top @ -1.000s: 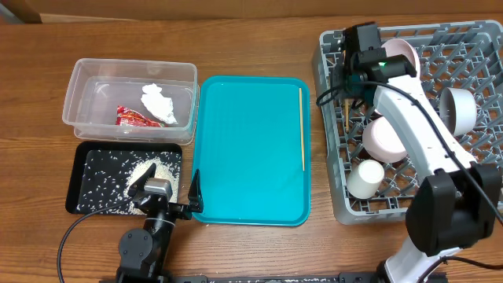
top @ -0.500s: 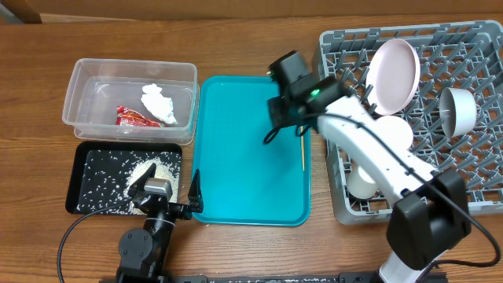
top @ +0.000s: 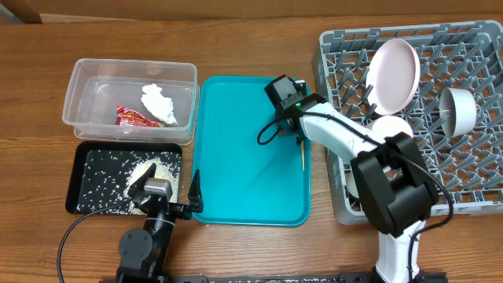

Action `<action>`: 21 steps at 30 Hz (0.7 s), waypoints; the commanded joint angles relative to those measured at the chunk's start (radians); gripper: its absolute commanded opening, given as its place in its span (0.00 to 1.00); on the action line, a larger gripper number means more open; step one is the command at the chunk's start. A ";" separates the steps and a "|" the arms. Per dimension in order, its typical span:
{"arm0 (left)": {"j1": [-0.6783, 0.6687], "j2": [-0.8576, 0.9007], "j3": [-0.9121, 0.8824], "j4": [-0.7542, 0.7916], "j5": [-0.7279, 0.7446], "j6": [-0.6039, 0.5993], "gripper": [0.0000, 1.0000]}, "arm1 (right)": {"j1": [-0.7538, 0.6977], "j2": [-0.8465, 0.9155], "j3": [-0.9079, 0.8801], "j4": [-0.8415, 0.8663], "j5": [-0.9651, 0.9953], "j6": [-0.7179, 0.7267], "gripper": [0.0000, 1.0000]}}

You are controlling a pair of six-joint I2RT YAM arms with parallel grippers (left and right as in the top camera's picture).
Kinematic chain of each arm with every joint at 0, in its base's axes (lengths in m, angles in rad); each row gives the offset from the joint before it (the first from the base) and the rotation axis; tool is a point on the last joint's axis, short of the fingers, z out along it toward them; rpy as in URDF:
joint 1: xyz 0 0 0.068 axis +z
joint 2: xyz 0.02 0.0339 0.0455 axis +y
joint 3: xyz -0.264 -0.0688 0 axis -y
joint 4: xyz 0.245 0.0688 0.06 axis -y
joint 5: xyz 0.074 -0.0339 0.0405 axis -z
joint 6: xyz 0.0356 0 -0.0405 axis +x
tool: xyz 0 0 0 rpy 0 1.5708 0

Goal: Sort waste into correct bins and load items into the dishwasher
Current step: 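Reach back to the teal tray and grasp the remaining chopstick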

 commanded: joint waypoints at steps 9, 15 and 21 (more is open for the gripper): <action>0.007 -0.010 -0.007 0.004 0.014 0.011 1.00 | 0.011 0.040 0.016 -0.067 -0.108 -0.166 0.04; 0.007 -0.010 -0.007 0.004 0.014 0.011 1.00 | 0.047 -0.017 0.121 -0.207 -0.151 -0.160 0.04; 0.007 -0.010 -0.007 0.004 0.014 0.011 1.00 | 0.021 -0.205 0.208 -0.256 -0.200 -0.153 0.04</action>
